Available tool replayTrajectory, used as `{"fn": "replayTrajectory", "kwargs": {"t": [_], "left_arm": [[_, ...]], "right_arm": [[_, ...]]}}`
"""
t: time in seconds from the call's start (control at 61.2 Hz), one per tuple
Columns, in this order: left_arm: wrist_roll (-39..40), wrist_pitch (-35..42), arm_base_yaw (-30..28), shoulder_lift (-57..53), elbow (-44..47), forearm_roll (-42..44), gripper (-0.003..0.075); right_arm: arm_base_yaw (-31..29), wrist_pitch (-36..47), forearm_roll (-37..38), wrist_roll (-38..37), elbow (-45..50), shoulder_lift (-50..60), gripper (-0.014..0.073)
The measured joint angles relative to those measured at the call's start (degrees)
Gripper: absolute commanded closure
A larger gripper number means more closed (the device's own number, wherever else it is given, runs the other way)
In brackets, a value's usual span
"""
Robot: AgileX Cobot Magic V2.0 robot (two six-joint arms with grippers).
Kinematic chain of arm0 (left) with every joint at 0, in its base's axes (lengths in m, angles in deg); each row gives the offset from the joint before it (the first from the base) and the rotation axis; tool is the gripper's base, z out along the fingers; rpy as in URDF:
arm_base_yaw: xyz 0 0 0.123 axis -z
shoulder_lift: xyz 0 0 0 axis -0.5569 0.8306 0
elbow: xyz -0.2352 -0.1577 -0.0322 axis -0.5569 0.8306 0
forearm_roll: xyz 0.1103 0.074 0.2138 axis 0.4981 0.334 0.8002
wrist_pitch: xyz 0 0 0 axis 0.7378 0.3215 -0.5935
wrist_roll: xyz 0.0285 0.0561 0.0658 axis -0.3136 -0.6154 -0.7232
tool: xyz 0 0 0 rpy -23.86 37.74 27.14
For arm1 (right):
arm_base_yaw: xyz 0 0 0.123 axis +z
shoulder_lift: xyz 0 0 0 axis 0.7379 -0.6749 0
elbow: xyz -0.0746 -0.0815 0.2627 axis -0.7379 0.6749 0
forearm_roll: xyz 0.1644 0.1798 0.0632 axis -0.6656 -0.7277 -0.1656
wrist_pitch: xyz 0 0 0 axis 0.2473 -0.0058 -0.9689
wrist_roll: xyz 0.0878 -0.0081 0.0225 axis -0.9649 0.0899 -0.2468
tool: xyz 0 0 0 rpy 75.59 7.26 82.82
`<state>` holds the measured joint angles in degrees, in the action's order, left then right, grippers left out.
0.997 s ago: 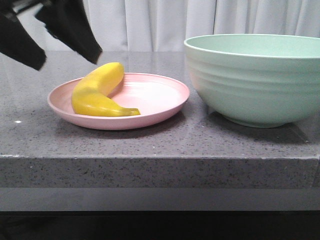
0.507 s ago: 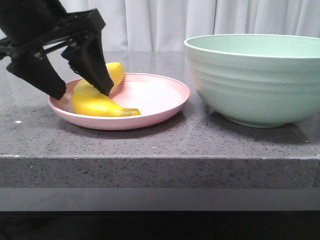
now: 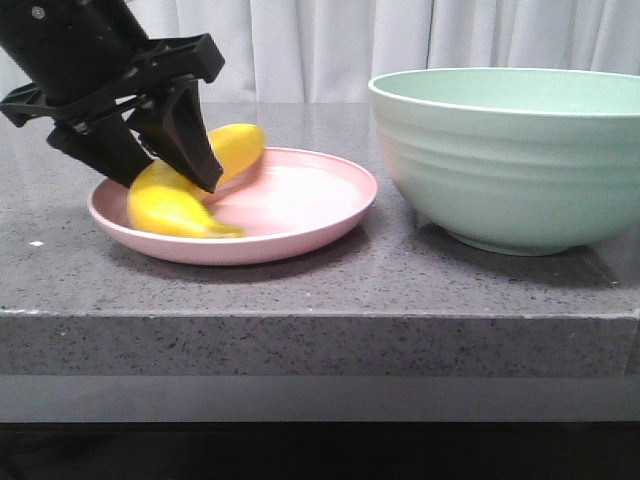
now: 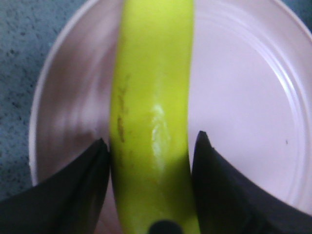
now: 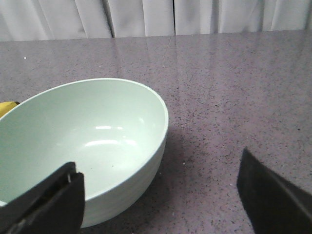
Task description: Transfer banana from pink plate to green bowl
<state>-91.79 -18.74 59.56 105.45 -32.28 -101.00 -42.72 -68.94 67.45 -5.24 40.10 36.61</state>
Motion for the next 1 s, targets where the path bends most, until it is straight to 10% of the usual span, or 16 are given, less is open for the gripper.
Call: {"fn": "replayTrajectory", "kwargs": {"t": [0.327, 0.621, 0.997], "left_arm": [[0.0, 4.4, 0.0, 0.4, -0.1, 0.2, 0.0709], [-3.4, -1.5, 3.2, -2.9, -8.9, 0.5, 0.0724], [-5.2, -5.9, 18.0, -10.8, -15.8, 0.3, 0.0724]], "right_arm": [[0.0, 0.0, 0.0, 0.0, 0.0, 0.0, -0.005], [0.0, -1.7, -4.6, 0.0, -0.3, -0.2, -0.005], [2.1, -10.9, -27.6, 1.8, -13.5, -8.4, -0.005]]}}
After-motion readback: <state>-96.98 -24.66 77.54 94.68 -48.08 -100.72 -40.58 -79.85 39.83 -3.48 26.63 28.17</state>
